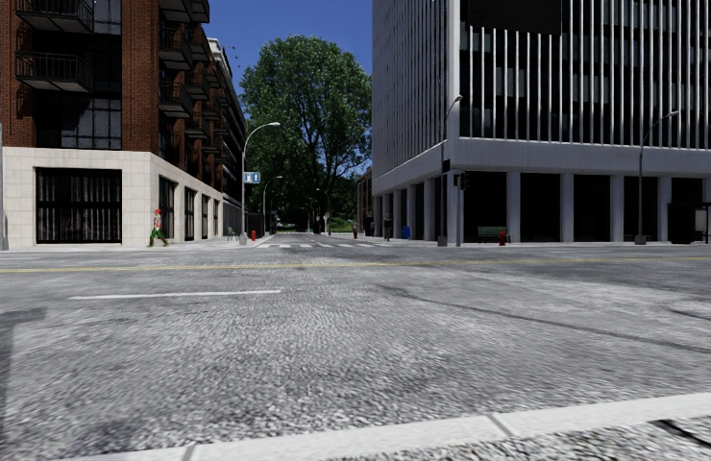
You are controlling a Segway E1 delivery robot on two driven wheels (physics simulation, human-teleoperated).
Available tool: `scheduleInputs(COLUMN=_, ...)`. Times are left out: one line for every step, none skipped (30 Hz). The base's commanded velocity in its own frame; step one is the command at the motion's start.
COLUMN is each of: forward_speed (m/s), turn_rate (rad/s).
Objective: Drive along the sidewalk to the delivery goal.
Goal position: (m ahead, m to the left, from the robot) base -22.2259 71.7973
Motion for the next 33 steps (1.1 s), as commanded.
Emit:
scheduleInputs(forward_speed=0.00, turn_rate=0.00)
scheduleInputs(forward_speed=0.00, turn_rate=0.00)
scheduleInputs(forward_speed=0.00, turn_rate=0.00)
scheduleInputs(forward_speed=0.00, turn_rate=0.00)
scheduleInputs(forward_speed=0.00, turn_rate=0.00)
scheduleInputs(forward_speed=0.00, turn_rate=0.00)
scheduleInputs(forward_speed=0.00, turn_rate=0.00)
scheduleInputs(forward_speed=0.00, turn_rate=0.00)
scheduleInputs(forward_speed=0.00, turn_rate=0.00)
scheduleInputs(forward_speed=0.00, turn_rate=0.00)
scheduleInputs(forward_speed=0.00, turn_rate=0.00)
scheduleInputs(forward_speed=0.00, turn_rate=0.00)
scheduleInputs(forward_speed=0.00, turn_rate=0.00)
scheduleInputs(forward_speed=0.00, turn_rate=0.00)
scheduleInputs(forward_speed=0.00, turn_rate=0.00)
scheduleInputs(forward_speed=0.00, turn_rate=0.00)
scheduleInputs(forward_speed=0.00, turn_rate=0.00)
scheduleInputs(forward_speed=0.00, turn_rate=0.00)
scheduleInputs(forward_speed=0.00, turn_rate=0.00)
scheduleInputs(forward_speed=0.00, turn_rate=0.00)
scheduleInputs(forward_speed=0.00, turn_rate=0.00)
scheduleInputs(forward_speed=0.00, turn_rate=0.00)
scheduleInputs(forward_speed=0.00, turn_rate=0.00)
scheduleInputs(forward_speed=0.00, turn_rate=0.00)
scheduleInputs(forward_speed=0.00, turn_rate=0.00)
scheduleInputs(forward_speed=0.00, turn_rate=0.00)
scheduleInputs(forward_speed=0.00, turn_rate=0.00)
scheduleInputs(forward_speed=0.00, turn_rate=0.00)
scheduleInputs(forward_speed=0.00, turn_rate=0.00)
scheduleInputs(forward_speed=0.00, turn_rate=0.00)
scheduleInputs(forward_speed=-0.05, turn_rate=0.00)
scheduleInputs(forward_speed=-0.05, turn_rate=0.00)
scheduleInputs(forward_speed=-0.12, turn_rate=0.00)
